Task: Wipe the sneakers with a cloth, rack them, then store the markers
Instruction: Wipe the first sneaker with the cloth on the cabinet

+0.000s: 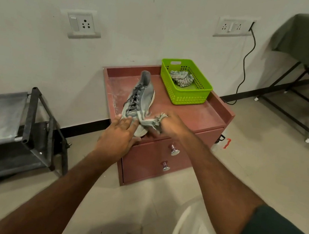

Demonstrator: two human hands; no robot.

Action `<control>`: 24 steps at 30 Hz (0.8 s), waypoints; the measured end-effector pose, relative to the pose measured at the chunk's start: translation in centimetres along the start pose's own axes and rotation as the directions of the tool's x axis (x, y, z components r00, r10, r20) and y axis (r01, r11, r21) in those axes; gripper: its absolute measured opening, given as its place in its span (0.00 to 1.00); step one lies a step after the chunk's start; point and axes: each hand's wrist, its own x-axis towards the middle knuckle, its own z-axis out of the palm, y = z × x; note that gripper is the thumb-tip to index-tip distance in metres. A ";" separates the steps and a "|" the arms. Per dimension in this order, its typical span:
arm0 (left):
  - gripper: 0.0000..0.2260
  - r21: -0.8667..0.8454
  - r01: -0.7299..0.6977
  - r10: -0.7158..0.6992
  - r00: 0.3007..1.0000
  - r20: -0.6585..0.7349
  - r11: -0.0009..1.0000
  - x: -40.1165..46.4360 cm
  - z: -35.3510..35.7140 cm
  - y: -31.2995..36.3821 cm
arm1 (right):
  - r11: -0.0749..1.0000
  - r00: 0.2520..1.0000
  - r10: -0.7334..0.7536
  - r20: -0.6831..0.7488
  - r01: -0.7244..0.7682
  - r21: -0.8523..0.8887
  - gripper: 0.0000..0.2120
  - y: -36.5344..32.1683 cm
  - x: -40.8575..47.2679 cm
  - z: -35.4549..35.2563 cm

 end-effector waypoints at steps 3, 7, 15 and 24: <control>0.29 -0.076 0.020 -0.024 0.998 -0.053 0.997 -0.4 0.1 -0.1 | 0.957 0.986 0.103 -0.130 -0.063 0.284 0.19 0.7 -0.4 -1.9; 0.28 -0.314 0.140 -0.160 0.986 -0.039 0.939 -0.7 -0.6 -0.3 | 0.945 0.898 -0.040 -0.439 0.176 0.274 0.15 0.9 1.5 -2.6; 0.29 -0.324 0.128 -0.133 0.991 0.006 0.937 -1.6 -1.3 -0.3 | 0.951 0.957 -0.282 -0.070 0.270 -0.152 0.31 1.7 4.2 0.2; 0.27 -0.236 0.153 -0.145 0.988 0.050 0.960 -1.5 -2.0 0.3 | 0.908 0.954 -0.287 -0.087 0.300 0.294 0.14 -3.4 -1.2 0.0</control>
